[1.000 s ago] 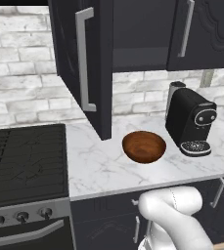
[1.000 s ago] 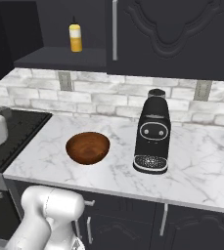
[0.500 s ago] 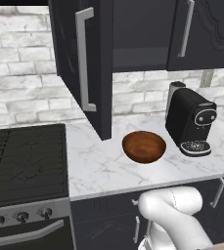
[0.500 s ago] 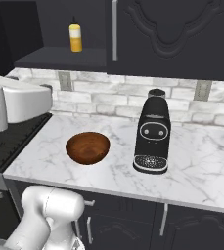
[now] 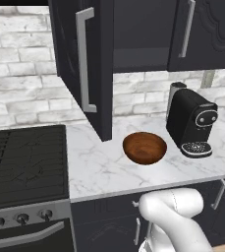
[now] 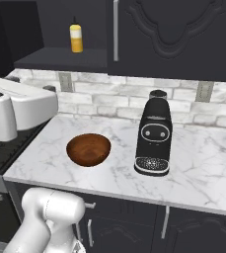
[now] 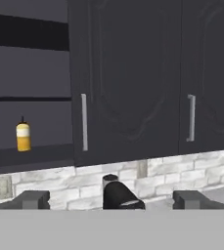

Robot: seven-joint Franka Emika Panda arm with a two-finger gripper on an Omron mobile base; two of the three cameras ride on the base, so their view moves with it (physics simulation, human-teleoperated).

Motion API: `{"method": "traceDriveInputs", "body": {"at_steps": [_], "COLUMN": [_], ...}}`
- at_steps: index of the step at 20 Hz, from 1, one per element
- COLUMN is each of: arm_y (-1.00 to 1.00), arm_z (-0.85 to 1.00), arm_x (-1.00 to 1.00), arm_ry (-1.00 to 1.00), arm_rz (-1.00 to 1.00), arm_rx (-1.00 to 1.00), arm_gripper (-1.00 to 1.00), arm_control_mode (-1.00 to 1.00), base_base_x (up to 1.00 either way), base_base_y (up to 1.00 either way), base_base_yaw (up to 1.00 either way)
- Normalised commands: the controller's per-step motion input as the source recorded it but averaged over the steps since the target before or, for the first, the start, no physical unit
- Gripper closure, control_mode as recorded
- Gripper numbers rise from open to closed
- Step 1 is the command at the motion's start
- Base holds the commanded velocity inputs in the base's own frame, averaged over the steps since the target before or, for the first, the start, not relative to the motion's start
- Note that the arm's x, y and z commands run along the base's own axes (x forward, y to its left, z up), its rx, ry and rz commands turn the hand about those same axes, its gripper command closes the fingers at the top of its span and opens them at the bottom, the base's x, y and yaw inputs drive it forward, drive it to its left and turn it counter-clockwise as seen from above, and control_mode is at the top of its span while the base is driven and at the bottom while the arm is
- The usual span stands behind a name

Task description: Open the cabinet. Pick the apple and banana from the cabinet and place them into the bowl. Then close the cabinet.

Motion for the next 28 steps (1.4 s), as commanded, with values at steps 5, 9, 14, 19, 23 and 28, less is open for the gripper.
{"method": "traceDriveInputs", "body": {"at_steps": [5,9,14,19,23,28], "arm_y": [0.00,0.00,0.00,0.00,0.06,0.04], "arm_z": [0.00,0.00,0.00,0.00,0.00,0.00], "arm_x": [0.00,0.00,0.05,0.21,0.27,0.46], "arm_ry": [-0.25,-0.23,-0.07,0.00,0.00,0.00], "arm_rz": [0.07,0.05,0.01,0.00,0.00,0.00], "arm_rx": [0.00,0.00,0.00,0.00,0.00,0.00], "arm_gripper": [-1.00,-1.00,-1.00,-1.00,-1.00,-1.00], "arm_control_mode": [-1.00,-1.00,-1.00,-1.00,-1.00,-1.00], "base_base_x": [0.00,0.00,0.00,0.00,0.00,0.00], "base_base_y": [0.00,0.00,0.00,0.00,0.00,0.00], "base_base_yaw": [0.00,0.00,0.00,0.00,0.00,0.00]}}
